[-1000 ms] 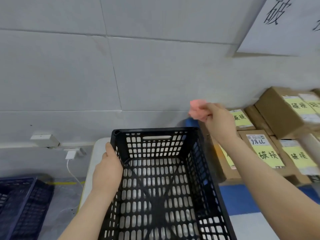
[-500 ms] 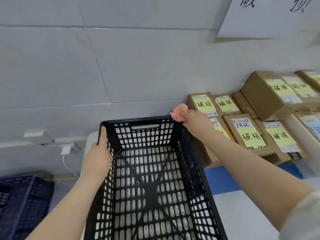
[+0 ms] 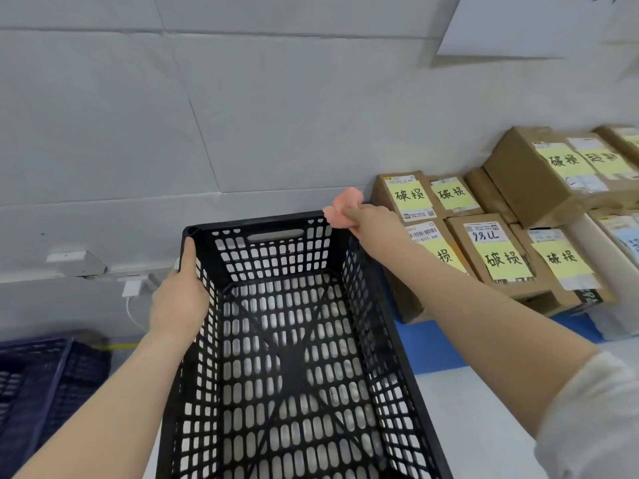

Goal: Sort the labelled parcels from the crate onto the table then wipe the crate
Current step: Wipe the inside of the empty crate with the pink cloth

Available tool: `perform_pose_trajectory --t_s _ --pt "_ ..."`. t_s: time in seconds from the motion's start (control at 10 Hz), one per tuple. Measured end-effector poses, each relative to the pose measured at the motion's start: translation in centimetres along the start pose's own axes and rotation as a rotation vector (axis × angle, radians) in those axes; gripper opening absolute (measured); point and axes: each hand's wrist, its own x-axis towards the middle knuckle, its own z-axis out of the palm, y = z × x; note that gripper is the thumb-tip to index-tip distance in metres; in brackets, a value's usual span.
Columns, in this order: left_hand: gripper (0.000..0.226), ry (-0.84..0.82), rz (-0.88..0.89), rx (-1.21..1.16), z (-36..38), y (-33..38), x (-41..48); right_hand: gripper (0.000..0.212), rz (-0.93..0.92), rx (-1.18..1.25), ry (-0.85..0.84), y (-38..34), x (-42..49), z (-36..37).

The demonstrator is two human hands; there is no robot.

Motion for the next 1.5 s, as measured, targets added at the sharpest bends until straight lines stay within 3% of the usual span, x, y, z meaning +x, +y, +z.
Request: perform_pose_trajectory --t_s 0.2,0.3,0.5,0.6,0.7,0.8,0.9,1.0,1.2,1.5 --pt "0.082 -0.003 -0.015 -0.002 -0.4 0.4 -0.4 0.048 -0.092 0.030 0.057 0.4 -7.5 2.4" --pt "0.084 -0.013 -0.015 -0.011 -0.3 0.3 -0.3 0.039 -0.144 0.054 0.064 0.2 -13.6 2.5" --pt "0.085 -0.014 0.011 -0.015 0.1 -0.5 0.1 0.064 -0.205 0.084 -0.050 0.0 -24.9 2.7" --pt "0.082 -0.021 0.017 -0.005 0.3 -0.7 0.3 0.074 -0.152 0.078 -0.001 -0.3 -22.0 2.5" --pt "0.081 -0.028 0.007 -0.019 0.5 -0.8 0.7 0.069 -0.073 -0.018 0.093 -1.4 -14.5 1.0" --pt "0.080 -0.019 0.040 -0.026 0.4 -1.1 0.4 0.044 -0.116 0.022 0.136 -1.3 -7.5 -0.4" --pt "0.085 -0.030 0.068 0.020 -0.1 -0.5 -0.1 0.036 -0.174 -0.001 0.155 -0.2 -4.3 1.0" --pt "0.091 -0.124 0.061 -0.003 -0.9 -0.4 -1.1 0.037 -0.090 0.095 0.109 -0.1 -3.6 0.9" --pt "0.081 -0.090 0.029 -0.019 -0.6 -0.8 -5.6 0.038 -0.065 0.103 0.032 -0.2 -4.8 0.3" --pt "0.085 -0.089 0.024 0.009 0.1 -1.3 -4.9 0.076 -0.259 0.025 0.138 0.3 -19.0 3.2"
